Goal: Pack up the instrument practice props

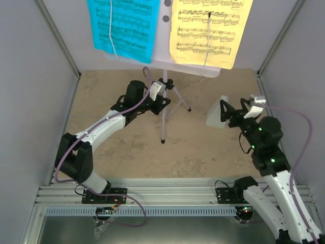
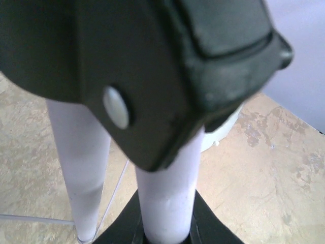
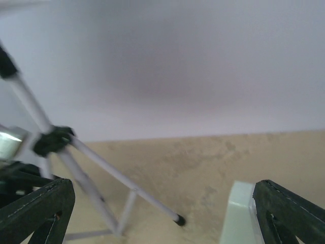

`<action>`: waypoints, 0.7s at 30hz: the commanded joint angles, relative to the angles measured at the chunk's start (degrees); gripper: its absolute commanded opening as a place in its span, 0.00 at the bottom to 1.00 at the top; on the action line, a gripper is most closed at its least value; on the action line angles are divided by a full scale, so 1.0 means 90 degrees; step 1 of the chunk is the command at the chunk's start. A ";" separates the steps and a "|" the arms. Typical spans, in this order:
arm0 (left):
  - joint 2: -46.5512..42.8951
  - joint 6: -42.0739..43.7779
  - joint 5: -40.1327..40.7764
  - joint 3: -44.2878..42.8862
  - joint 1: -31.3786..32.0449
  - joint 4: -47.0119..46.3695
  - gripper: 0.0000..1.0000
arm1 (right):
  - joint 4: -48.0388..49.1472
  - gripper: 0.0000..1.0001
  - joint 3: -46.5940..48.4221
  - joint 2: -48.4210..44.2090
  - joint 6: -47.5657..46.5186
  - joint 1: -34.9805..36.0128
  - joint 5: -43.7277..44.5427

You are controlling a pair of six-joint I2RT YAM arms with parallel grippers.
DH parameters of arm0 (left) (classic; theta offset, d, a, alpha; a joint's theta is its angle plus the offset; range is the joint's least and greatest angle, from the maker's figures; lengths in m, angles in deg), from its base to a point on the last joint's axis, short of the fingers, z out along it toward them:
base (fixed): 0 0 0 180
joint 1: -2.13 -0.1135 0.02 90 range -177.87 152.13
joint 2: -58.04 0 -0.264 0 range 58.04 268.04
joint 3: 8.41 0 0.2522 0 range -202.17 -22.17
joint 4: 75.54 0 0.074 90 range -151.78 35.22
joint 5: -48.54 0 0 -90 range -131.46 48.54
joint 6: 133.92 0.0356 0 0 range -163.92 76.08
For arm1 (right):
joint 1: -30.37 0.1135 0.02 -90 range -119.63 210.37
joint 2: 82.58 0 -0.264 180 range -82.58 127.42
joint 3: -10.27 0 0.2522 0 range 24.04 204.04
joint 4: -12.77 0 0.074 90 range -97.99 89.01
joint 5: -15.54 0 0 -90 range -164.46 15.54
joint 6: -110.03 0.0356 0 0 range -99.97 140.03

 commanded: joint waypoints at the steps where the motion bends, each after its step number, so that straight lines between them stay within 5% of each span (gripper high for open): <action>1: 0.0357 0.0154 -0.0479 -0.0533 0.0062 -0.0048 0.00 | -0.0884 0.98 0.0507 -0.0558 0.0268 -0.0028 -0.0358; 3: 0.0428 0.0211 -0.0479 -0.0567 0.0067 0.0069 0.00 | -0.1018 0.98 0.0663 -0.0759 0.0363 -0.0028 -0.0476; 5: 0.0422 0.0210 -0.0422 -0.0553 0.0067 0.0102 0.27 | -0.0969 0.98 0.0714 -0.0983 0.0491 -0.0028 -0.0714; 11: 0.0016 -0.0089 0.0399 -0.0682 0.0067 0.0428 0.82 | -0.1310 0.97 0.1523 -0.0734 0.0486 -0.0031 -0.0756; 16: -0.1046 -0.0508 0.0683 -0.0140 0.0065 0.0074 0.95 | -0.1375 0.97 0.2094 -0.0133 0.0220 -0.0028 -0.0806; 21: -0.1952 -0.0861 0.0949 0.0262 0.0067 0.0274 0.96 | -0.1432 0.93 0.3149 0.0836 0.0008 -0.0028 -0.0886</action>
